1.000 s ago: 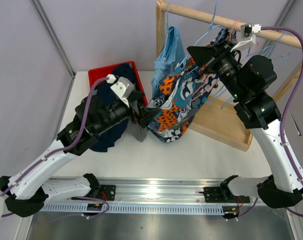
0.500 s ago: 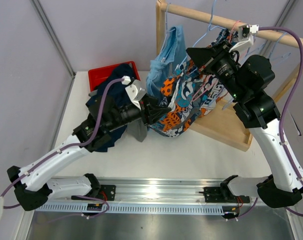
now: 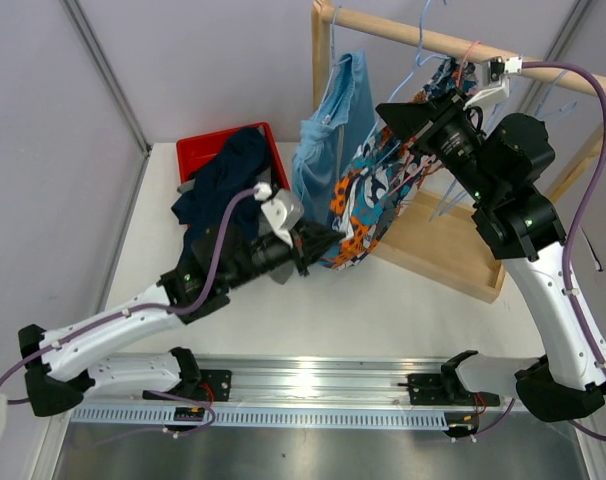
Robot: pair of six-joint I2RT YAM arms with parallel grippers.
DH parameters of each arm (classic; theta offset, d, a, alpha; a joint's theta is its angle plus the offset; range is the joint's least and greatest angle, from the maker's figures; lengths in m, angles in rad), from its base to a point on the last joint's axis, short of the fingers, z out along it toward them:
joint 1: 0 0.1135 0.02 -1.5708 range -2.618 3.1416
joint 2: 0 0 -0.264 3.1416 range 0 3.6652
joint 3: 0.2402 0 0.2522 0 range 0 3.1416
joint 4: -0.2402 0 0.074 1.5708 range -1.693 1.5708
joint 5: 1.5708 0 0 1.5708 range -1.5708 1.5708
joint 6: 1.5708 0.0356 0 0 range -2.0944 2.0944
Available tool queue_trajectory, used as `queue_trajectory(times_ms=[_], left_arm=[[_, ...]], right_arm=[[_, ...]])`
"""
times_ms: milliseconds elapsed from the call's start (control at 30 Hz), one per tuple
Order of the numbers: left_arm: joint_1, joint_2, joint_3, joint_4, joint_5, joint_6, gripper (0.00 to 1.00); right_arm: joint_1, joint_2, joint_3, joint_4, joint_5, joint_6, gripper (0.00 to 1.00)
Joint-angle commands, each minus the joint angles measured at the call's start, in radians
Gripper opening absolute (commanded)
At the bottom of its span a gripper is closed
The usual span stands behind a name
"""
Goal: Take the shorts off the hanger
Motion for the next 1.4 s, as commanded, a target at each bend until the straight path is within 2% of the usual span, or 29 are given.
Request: queue_trajectory(times_ms=[0,167,300,433,567,633,667,767,833,1033,1200,1367], left_arm=[[-0.140,-0.115,-0.138,-0.012,-0.123,-0.005,0.00],[-0.336,-0.239,-0.332,-0.012,-0.303,-0.085,0.00],[-0.407,-0.279,-0.408,-0.041,-0.375,-0.132,0.00],[-0.419,-0.262,-0.428,-0.045,-0.404,-0.137,0.00],[-0.418,-0.175,-0.372,-0.031,-0.507,-0.097,0.00],[-0.409,-0.083,-0.272,-0.037,-0.600,-0.047,0.00],[-0.404,-0.055,-0.219,-0.029,-0.625,-0.027,0.00],[-0.373,0.026,-0.110,0.009,-0.691,0.041,0.00],[-0.338,0.052,-0.047,0.055,-0.708,0.065,0.00],[-0.304,0.146,0.053,0.216,-0.808,0.170,0.00],[-0.294,0.177,0.105,0.186,-0.782,0.181,0.00],[-0.326,0.056,0.044,0.013,-0.797,0.139,0.00]], right_arm=[[-0.024,-0.037,0.027,0.123,-0.001,0.019,0.00],[-0.049,-0.036,0.025,0.123,-0.012,0.032,0.00],[-0.064,-0.040,0.024,0.123,-0.009,0.042,0.00],[-0.075,-0.042,0.016,0.127,-0.021,0.061,0.00],[-0.075,-0.050,-0.007,0.144,-0.060,0.146,0.00],[-0.077,-0.057,-0.045,0.173,-0.104,0.204,0.00],[-0.077,-0.066,-0.064,0.192,-0.124,0.295,0.00],[-0.055,-0.076,-0.133,0.271,-0.175,0.437,0.00],[-0.034,-0.079,-0.162,0.327,-0.172,0.543,0.00],[0.057,-0.070,-0.177,0.407,-0.103,0.673,0.00],[0.066,-0.037,-0.130,0.411,-0.074,0.657,0.00],[0.011,0.030,-0.050,0.351,-0.090,0.600,0.00]])
